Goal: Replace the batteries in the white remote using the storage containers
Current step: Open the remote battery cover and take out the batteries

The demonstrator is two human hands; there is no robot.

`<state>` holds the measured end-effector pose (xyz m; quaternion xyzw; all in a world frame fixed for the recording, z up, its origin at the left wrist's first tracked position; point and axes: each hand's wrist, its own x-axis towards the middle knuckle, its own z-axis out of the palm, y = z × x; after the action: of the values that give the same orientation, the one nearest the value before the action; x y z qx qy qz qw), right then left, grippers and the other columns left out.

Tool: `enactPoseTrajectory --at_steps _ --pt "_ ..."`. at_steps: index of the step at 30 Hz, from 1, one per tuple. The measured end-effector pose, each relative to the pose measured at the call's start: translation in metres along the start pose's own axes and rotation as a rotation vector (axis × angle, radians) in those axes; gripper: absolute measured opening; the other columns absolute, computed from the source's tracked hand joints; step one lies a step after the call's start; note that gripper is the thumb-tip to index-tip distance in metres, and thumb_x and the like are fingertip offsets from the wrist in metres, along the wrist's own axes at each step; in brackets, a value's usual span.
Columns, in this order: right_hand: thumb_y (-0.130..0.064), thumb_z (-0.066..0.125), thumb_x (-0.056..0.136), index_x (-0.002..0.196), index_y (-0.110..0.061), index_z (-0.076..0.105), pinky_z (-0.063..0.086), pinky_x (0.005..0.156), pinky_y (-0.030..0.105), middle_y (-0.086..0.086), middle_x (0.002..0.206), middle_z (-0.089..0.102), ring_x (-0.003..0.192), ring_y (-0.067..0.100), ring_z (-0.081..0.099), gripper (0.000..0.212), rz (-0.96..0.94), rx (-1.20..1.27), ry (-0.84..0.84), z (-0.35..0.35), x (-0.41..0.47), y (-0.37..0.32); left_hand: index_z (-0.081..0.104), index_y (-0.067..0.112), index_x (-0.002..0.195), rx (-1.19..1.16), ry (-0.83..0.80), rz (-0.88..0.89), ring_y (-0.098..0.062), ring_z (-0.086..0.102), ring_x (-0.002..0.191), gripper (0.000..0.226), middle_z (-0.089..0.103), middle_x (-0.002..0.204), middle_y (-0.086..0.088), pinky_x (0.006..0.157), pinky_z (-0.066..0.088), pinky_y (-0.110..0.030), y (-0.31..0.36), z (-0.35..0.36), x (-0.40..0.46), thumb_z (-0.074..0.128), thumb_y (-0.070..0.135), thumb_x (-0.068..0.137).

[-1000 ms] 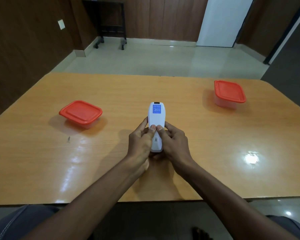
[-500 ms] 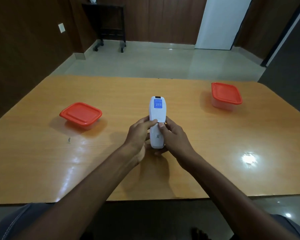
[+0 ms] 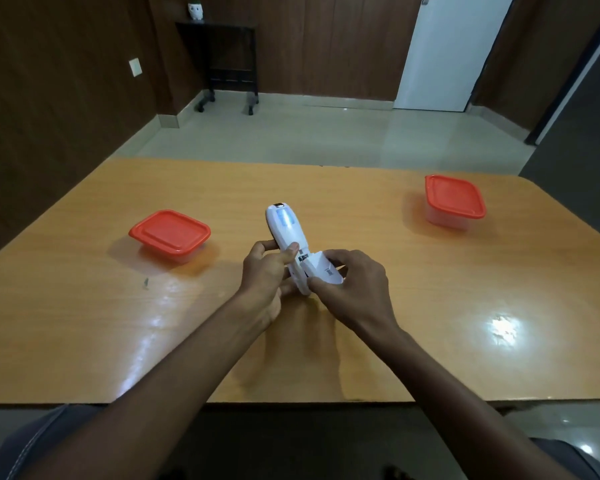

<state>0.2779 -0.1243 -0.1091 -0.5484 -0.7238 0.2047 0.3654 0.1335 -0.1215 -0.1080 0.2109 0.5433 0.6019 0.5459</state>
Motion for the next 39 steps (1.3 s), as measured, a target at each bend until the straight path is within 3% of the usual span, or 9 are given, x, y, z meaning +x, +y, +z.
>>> enactPoseTrajectory --at_steps 3,6,11,17,20,23,25,34,39 --pt "-0.037 0.072 0.074 0.123 -0.021 0.062 0.053 0.077 0.036 -0.004 0.112 0.068 0.099 0.018 0.063 0.052 0.048 -0.078 -0.013 -0.004 0.002 0.007 0.057 0.009 0.118 -0.040 0.000 -0.018 -0.030 0.072 0.089 0.027 0.072 0.103 -0.014 0.072 0.061 -0.049 0.004 -0.004 0.003 0.068 0.011 0.094" --pt "-0.041 0.070 0.081 0.122 -0.020 0.052 0.046 0.071 0.033 0.000 0.114 0.066 0.100 0.023 0.062 0.050 0.114 -0.243 -0.005 -0.009 0.008 0.021 0.061 0.011 0.118 -0.029 0.002 -0.024 -0.030 0.073 0.093 0.027 0.074 0.106 -0.012 0.072 0.061 -0.048 0.001 -0.006 0.005 0.071 0.014 0.093" --pt "-0.044 0.063 0.091 0.116 -0.015 0.054 0.039 0.071 0.034 0.006 0.112 0.064 0.108 0.028 0.054 0.039 0.157 -0.436 0.018 -0.017 0.019 0.041 0.067 0.011 0.114 0.011 -0.023 -0.049 -0.029 0.074 0.088 0.027 0.075 0.103 -0.012 0.065 0.062 -0.042 -0.005 -0.004 0.004 0.075 0.020 0.090" --pt "-0.041 0.058 0.095 0.112 -0.014 0.070 0.046 0.081 0.040 0.005 0.112 0.067 0.111 0.029 0.050 0.035 0.113 -0.536 0.026 -0.018 0.023 0.042 0.067 0.013 0.114 0.029 -0.055 -0.074 -0.028 0.075 0.087 0.026 0.075 0.103 -0.011 0.066 0.063 -0.043 -0.007 -0.005 0.002 0.075 0.019 0.090" --pt "-0.025 0.064 0.092 0.108 -0.016 0.075 0.045 0.077 0.034 0.002 0.109 0.069 0.107 0.025 0.055 0.021 -0.071 -0.401 0.112 -0.016 0.020 0.029 0.067 0.014 0.119 0.043 -0.058 -0.074 -0.027 0.074 0.086 0.029 0.075 0.102 -0.010 0.072 0.063 -0.047 -0.007 -0.005 0.003 0.073 0.019 0.091" --pt "-0.016 0.068 0.087 0.102 -0.018 0.075 0.052 0.072 0.030 -0.002 0.099 0.068 0.086 0.013 0.064 0.017 -0.240 -0.116 -0.016 -0.010 0.013 0.014 0.065 0.013 0.128 0.075 -0.067 -0.075 -0.029 0.073 0.093 0.037 0.075 0.109 -0.011 0.077 0.063 -0.051 -0.007 -0.004 0.002 0.071 0.021 0.092" --pt "-0.016 0.067 0.086 0.101 -0.021 0.072 0.053 0.069 0.033 -0.004 0.097 0.063 0.079 0.010 0.063 0.016 -0.304 -0.059 -0.098 -0.004 0.007 0.010 0.066 0.015 0.131 0.088 -0.080 -0.081 -0.031 0.072 0.097 0.041 0.075 0.114 -0.010 0.074 0.064 -0.048 -0.008 -0.004 0.002 0.072 0.023 0.091" --pt "-0.021 0.062 0.093 0.100 -0.017 0.067 0.054 0.067 0.042 -0.003 0.095 0.057 0.076 0.017 0.062 0.010 -0.321 -0.072 -0.123 0.002 0.007 0.012 0.068 0.016 0.129 0.122 -0.109 -0.050 -0.029 0.075 0.092 0.041 0.076 0.107 -0.007 0.067 0.063 -0.042 -0.006 -0.004 -0.002 0.074 0.022 0.090" --pt "-0.025 0.063 0.091 0.096 -0.015 0.064 0.053 0.065 0.042 -0.001 0.091 0.058 0.074 0.018 0.060 0.011 -0.316 -0.126 -0.146 0.001 0.007 0.009 0.067 0.017 0.129 0.163 -0.087 -0.028 -0.030 0.075 0.096 0.040 0.077 0.107 -0.006 0.076 0.064 -0.048 -0.008 -0.003 -0.004 0.074 0.022 0.090"
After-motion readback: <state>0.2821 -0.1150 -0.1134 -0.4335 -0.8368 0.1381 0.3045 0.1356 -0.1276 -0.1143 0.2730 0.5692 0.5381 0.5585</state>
